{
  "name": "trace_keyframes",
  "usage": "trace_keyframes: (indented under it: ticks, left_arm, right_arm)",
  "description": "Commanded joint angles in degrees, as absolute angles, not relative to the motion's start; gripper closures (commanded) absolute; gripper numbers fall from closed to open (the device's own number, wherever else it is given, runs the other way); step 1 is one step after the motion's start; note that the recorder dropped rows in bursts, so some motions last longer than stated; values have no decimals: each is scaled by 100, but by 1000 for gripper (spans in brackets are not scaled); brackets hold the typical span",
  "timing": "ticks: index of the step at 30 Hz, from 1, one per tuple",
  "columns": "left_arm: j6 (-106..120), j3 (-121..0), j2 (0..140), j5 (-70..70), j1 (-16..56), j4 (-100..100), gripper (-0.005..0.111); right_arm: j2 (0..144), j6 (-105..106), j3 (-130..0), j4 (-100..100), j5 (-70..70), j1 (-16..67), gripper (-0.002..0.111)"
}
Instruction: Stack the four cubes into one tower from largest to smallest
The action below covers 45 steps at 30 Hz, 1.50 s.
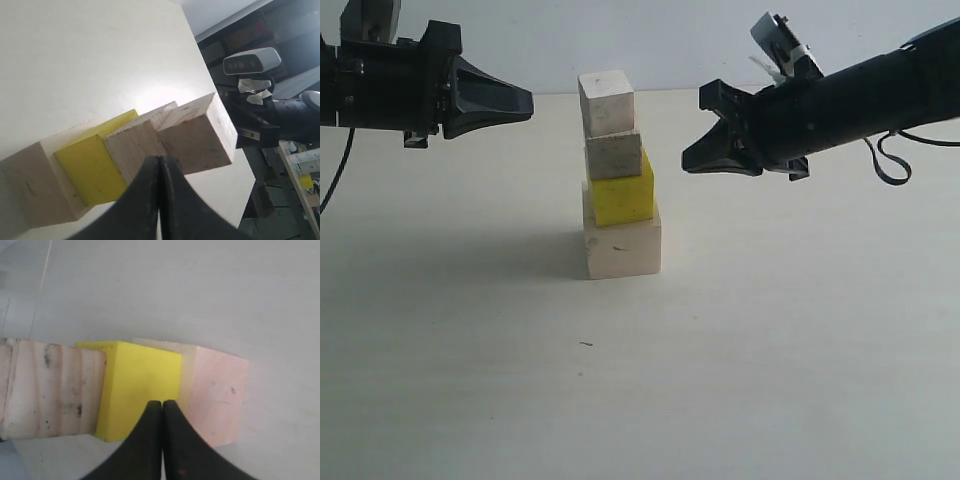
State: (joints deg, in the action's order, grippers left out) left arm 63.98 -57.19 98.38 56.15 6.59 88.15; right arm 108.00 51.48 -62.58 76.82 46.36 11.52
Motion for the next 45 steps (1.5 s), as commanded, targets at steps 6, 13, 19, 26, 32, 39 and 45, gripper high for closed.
trace_keyframes:
  ticks: [6, 13, 19, 26, 32, 39, 45]
  left_arm:
    - [6430, -5691, 9803, 5662, 693, 8853, 107]
    - [6440, -5691, 9803, 5658, 693, 8853, 107]
    - [6437, -5691, 9803, 5648, 693, 8853, 107]
    - [6437, -5691, 9803, 5567, 693, 8853, 107]
    - [6442, -5691, 9803, 5541, 693, 8853, 107]
    - [6442, -5691, 9803, 5614, 693, 8853, 107]
    - [6442, -5691, 9803, 5636, 693, 8853, 107]
  right_arm:
    - [11005, 5384, -6231, 7868, 4682, 1567, 108]
    - [11005, 5231, -6231, 7732, 4609, 1603, 108]
    - [11005, 5095, -6231, 7583, 4580, 1603, 108]
    - [11005, 5095, -6231, 7623, 4710, 1603, 108]
    - [11005, 5108, -6231, 7633, 4671, 1794, 108]
    - [11005, 5120, -6231, 7583, 4551, 1734, 108]
    - [11005, 5107, -6231, 7559, 4461, 1733, 108]
